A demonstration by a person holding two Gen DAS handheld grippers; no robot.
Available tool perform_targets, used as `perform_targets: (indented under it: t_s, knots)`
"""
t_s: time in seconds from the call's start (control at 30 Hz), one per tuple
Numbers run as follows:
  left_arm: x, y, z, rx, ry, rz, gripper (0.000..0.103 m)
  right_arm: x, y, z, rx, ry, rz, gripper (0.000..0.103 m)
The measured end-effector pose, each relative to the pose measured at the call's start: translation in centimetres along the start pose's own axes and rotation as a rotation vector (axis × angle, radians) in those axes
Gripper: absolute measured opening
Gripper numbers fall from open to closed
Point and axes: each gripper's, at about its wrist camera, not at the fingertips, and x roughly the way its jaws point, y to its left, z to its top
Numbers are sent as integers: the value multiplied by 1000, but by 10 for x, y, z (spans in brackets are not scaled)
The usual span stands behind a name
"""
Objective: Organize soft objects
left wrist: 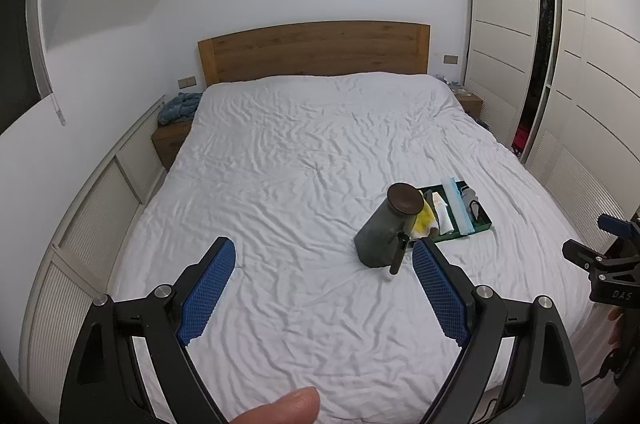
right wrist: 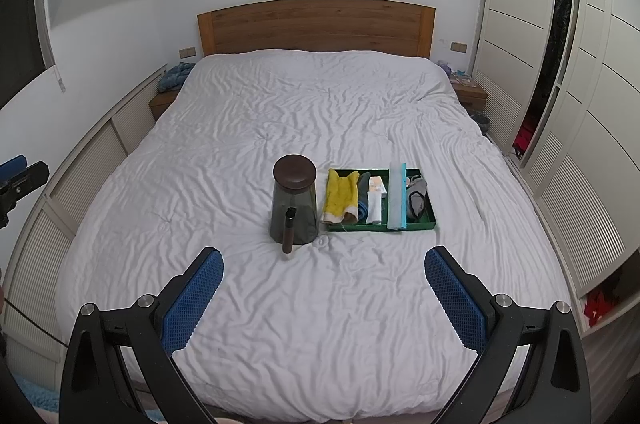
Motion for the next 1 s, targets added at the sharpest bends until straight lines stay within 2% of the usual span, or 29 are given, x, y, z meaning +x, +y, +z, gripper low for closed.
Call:
perform_targets:
  t_s: [1.0]
  knots:
    - [1, -4, 0, 15, 8, 2, 87, 1, 1, -1, -2, 2, 0, 103]
